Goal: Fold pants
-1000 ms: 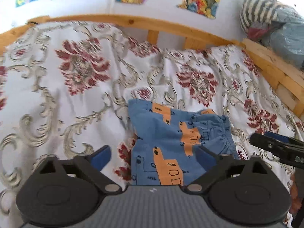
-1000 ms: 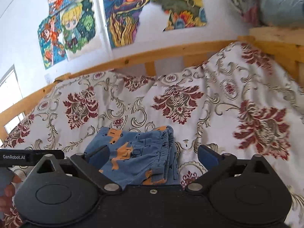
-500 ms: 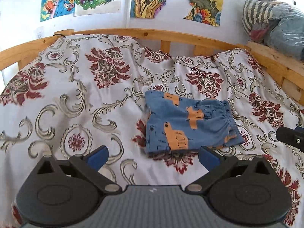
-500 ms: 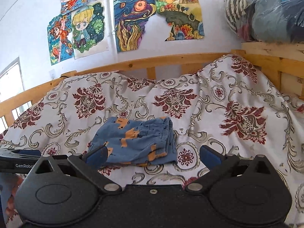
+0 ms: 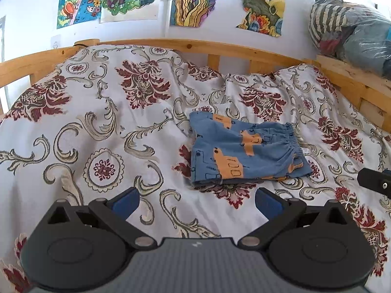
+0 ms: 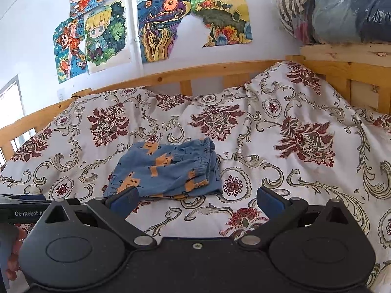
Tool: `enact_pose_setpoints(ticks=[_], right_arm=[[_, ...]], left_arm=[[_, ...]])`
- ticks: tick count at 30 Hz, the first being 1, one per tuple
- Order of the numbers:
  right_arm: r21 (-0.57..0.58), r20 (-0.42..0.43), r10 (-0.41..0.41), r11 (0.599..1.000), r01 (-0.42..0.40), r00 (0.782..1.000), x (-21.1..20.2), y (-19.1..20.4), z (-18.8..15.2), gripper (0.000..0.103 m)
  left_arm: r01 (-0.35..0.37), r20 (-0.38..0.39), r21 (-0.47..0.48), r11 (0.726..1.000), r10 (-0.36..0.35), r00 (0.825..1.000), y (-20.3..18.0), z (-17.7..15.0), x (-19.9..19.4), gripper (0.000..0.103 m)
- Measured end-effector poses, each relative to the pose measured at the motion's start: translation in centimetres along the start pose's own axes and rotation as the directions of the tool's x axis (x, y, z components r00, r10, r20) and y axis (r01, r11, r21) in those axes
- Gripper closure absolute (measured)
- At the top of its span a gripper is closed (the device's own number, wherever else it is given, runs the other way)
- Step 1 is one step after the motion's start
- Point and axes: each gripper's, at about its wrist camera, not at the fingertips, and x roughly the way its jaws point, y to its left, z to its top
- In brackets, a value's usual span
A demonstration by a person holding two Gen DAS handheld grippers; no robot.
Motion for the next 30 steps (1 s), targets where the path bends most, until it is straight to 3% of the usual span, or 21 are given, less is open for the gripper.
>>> enact_pose_setpoints(ticks=[30], right_arm=[[0.013, -0.019, -0.008, 1.000, 0.008, 1.000, 0.25, -0.66, -0.29, 0.001]], left_arm=[[-0.018, -0.022, 0.021, 1.000, 0.019, 1.000, -0.02, -0.38, 0.29, 0.000]])
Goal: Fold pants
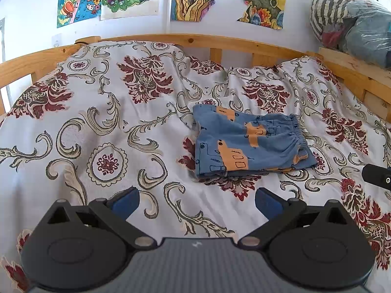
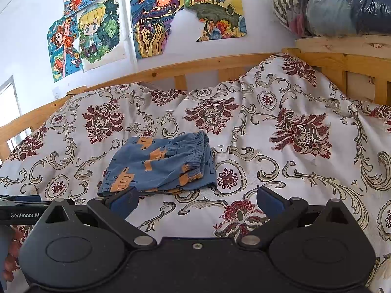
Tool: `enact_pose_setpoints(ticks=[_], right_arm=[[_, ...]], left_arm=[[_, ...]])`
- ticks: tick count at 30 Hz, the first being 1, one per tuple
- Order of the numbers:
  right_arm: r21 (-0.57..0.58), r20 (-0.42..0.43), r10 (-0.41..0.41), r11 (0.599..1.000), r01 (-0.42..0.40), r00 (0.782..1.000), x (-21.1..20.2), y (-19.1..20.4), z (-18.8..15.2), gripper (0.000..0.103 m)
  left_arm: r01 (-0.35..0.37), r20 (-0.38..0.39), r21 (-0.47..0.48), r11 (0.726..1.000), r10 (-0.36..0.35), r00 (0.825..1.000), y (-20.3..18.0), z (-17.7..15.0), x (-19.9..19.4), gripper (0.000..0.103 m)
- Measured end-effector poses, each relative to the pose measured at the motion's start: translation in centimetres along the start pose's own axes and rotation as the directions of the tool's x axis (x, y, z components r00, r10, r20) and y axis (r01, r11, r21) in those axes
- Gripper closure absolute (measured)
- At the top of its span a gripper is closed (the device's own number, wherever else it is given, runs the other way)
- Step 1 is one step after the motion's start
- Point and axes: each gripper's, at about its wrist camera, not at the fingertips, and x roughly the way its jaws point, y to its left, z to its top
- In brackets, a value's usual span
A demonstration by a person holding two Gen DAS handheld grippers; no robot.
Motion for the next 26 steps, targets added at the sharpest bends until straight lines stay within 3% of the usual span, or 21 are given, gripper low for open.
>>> enact_pose_setpoints(ticks=[15, 26], right_arm=[[0.002, -0.002, 0.000, 1.000, 0.000, 1.000, 0.06, -0.04, 0.03, 0.001], [0.003, -0.005, -0.001, 1.000, 0.001, 1.000, 0.08, -0.05, -0.08, 0.001]], left_arm=[[-0.008, -0.025, -0.006, 1.000, 0.008, 1.000, 0.11, -0.07, 0.03, 0.000], [0.010, 0.004, -0.002, 1.000, -0.010, 1.000, -0.09, -0.13, -0.44, 0.000]])
